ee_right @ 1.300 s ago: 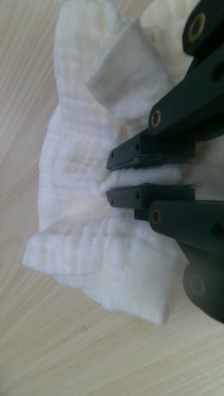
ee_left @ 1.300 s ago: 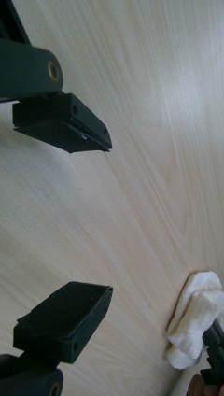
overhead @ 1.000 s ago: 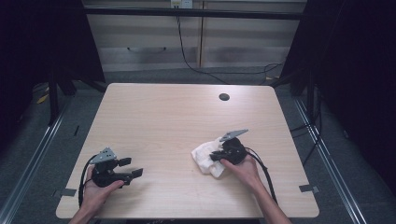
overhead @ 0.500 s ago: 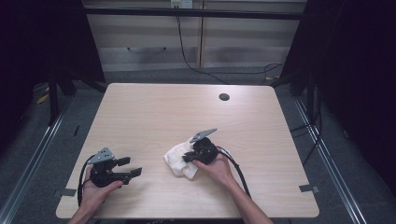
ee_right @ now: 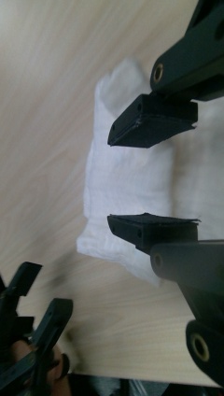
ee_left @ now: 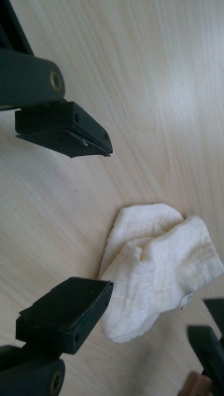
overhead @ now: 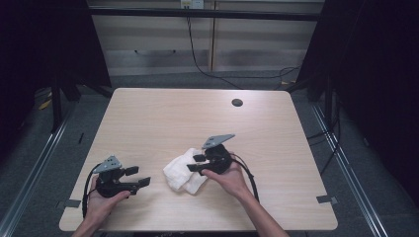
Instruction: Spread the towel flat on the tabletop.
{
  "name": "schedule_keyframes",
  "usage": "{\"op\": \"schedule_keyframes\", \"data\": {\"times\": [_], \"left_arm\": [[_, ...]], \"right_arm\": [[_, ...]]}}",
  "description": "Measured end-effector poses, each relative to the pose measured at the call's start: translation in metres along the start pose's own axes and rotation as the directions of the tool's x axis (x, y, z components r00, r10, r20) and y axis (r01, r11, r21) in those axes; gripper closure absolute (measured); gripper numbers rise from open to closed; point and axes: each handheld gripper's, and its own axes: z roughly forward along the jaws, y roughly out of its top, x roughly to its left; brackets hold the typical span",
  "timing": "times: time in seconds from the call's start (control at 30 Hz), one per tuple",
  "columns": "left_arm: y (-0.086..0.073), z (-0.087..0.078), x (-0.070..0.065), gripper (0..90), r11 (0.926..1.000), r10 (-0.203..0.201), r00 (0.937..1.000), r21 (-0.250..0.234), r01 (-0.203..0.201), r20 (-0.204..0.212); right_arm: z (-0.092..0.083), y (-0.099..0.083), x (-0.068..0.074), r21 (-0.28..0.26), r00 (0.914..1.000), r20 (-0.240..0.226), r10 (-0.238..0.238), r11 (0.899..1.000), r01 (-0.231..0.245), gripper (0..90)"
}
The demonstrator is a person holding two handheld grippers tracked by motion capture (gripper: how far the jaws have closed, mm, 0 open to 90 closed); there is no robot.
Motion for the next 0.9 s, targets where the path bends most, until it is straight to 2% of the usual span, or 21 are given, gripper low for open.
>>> {"op": "schedule_keyframes", "data": {"times": [0.07,0.13,0.27,0.37,0.53,0.63,0.77,0.83,0.9], "left_arm": [[0.003,0.001,-0.001,29.3,1.0,0.004,1.0,0.0,-0.004,0.001],[0.006,0.002,-0.003,30.8,0.9999,0.009,0.9999,-0.007,-0.009,0.006],[0.015,0.006,-0.009,34.2,0.9993,0.038,0.9992,0.003,-0.038,0.01],[0.023,0.014,-0.013,35.7,0.9977,0.064,0.9979,0.02,-0.064,0.014],[0.048,0.03,-0.02,42.5,0.993,0.112,0.9931,0.034,-0.113,0.035],[0.055,0.045,-0.026,47.9,0.9897,0.13,0.9899,0.054,-0.133,0.057],[0.05,0.059,-0.032,53.6,0.988,0.134,0.9859,0.063,-0.141,0.1],[0.046,0.062,-0.033,54.1,0.984,0.147,0.9837,0.085,-0.156,0.103],[0.041,0.065,-0.032,53.6,0.9838,0.143,0.9843,0.093,-0.153,0.103]], "right_arm": [[-0.018,-0.002,-0.006,-0.024,0.9997,0.018,0.017,1.0,-0.016,55.5],[-0.029,-0.008,-0.011,-0.014,0.9986,0.044,0.027,1.0,-0.027,57.1],[-0.04,-0.029,-0.024,0.02,0.9955,0.078,0.054,0.998,-0.056,64.9],[-0.043,-0.038,-0.03,0.03,0.9944,0.088,0.06,0.998,-0.062,67.7],[-0.038,-0.038,-0.033,0.057,0.9948,0.091,0.045,0.997,-0.05,68.1],[-0.032,-0.04,-0.037,0.054,0.9948,0.087,0.053,0.997,-0.058,66.5],[-0.024,-0.043,-0.039,0.057,0.9949,0.076,0.066,0.996,-0.071,65.8],[-0.021,-0.044,-0.039,0.064,0.9953,0.074,0.062,0.996,-0.067,65.4],[-0.018,-0.045,-0.04,0.066,0.9956,0.074,0.058,0.996,-0.063,65.4]]}}
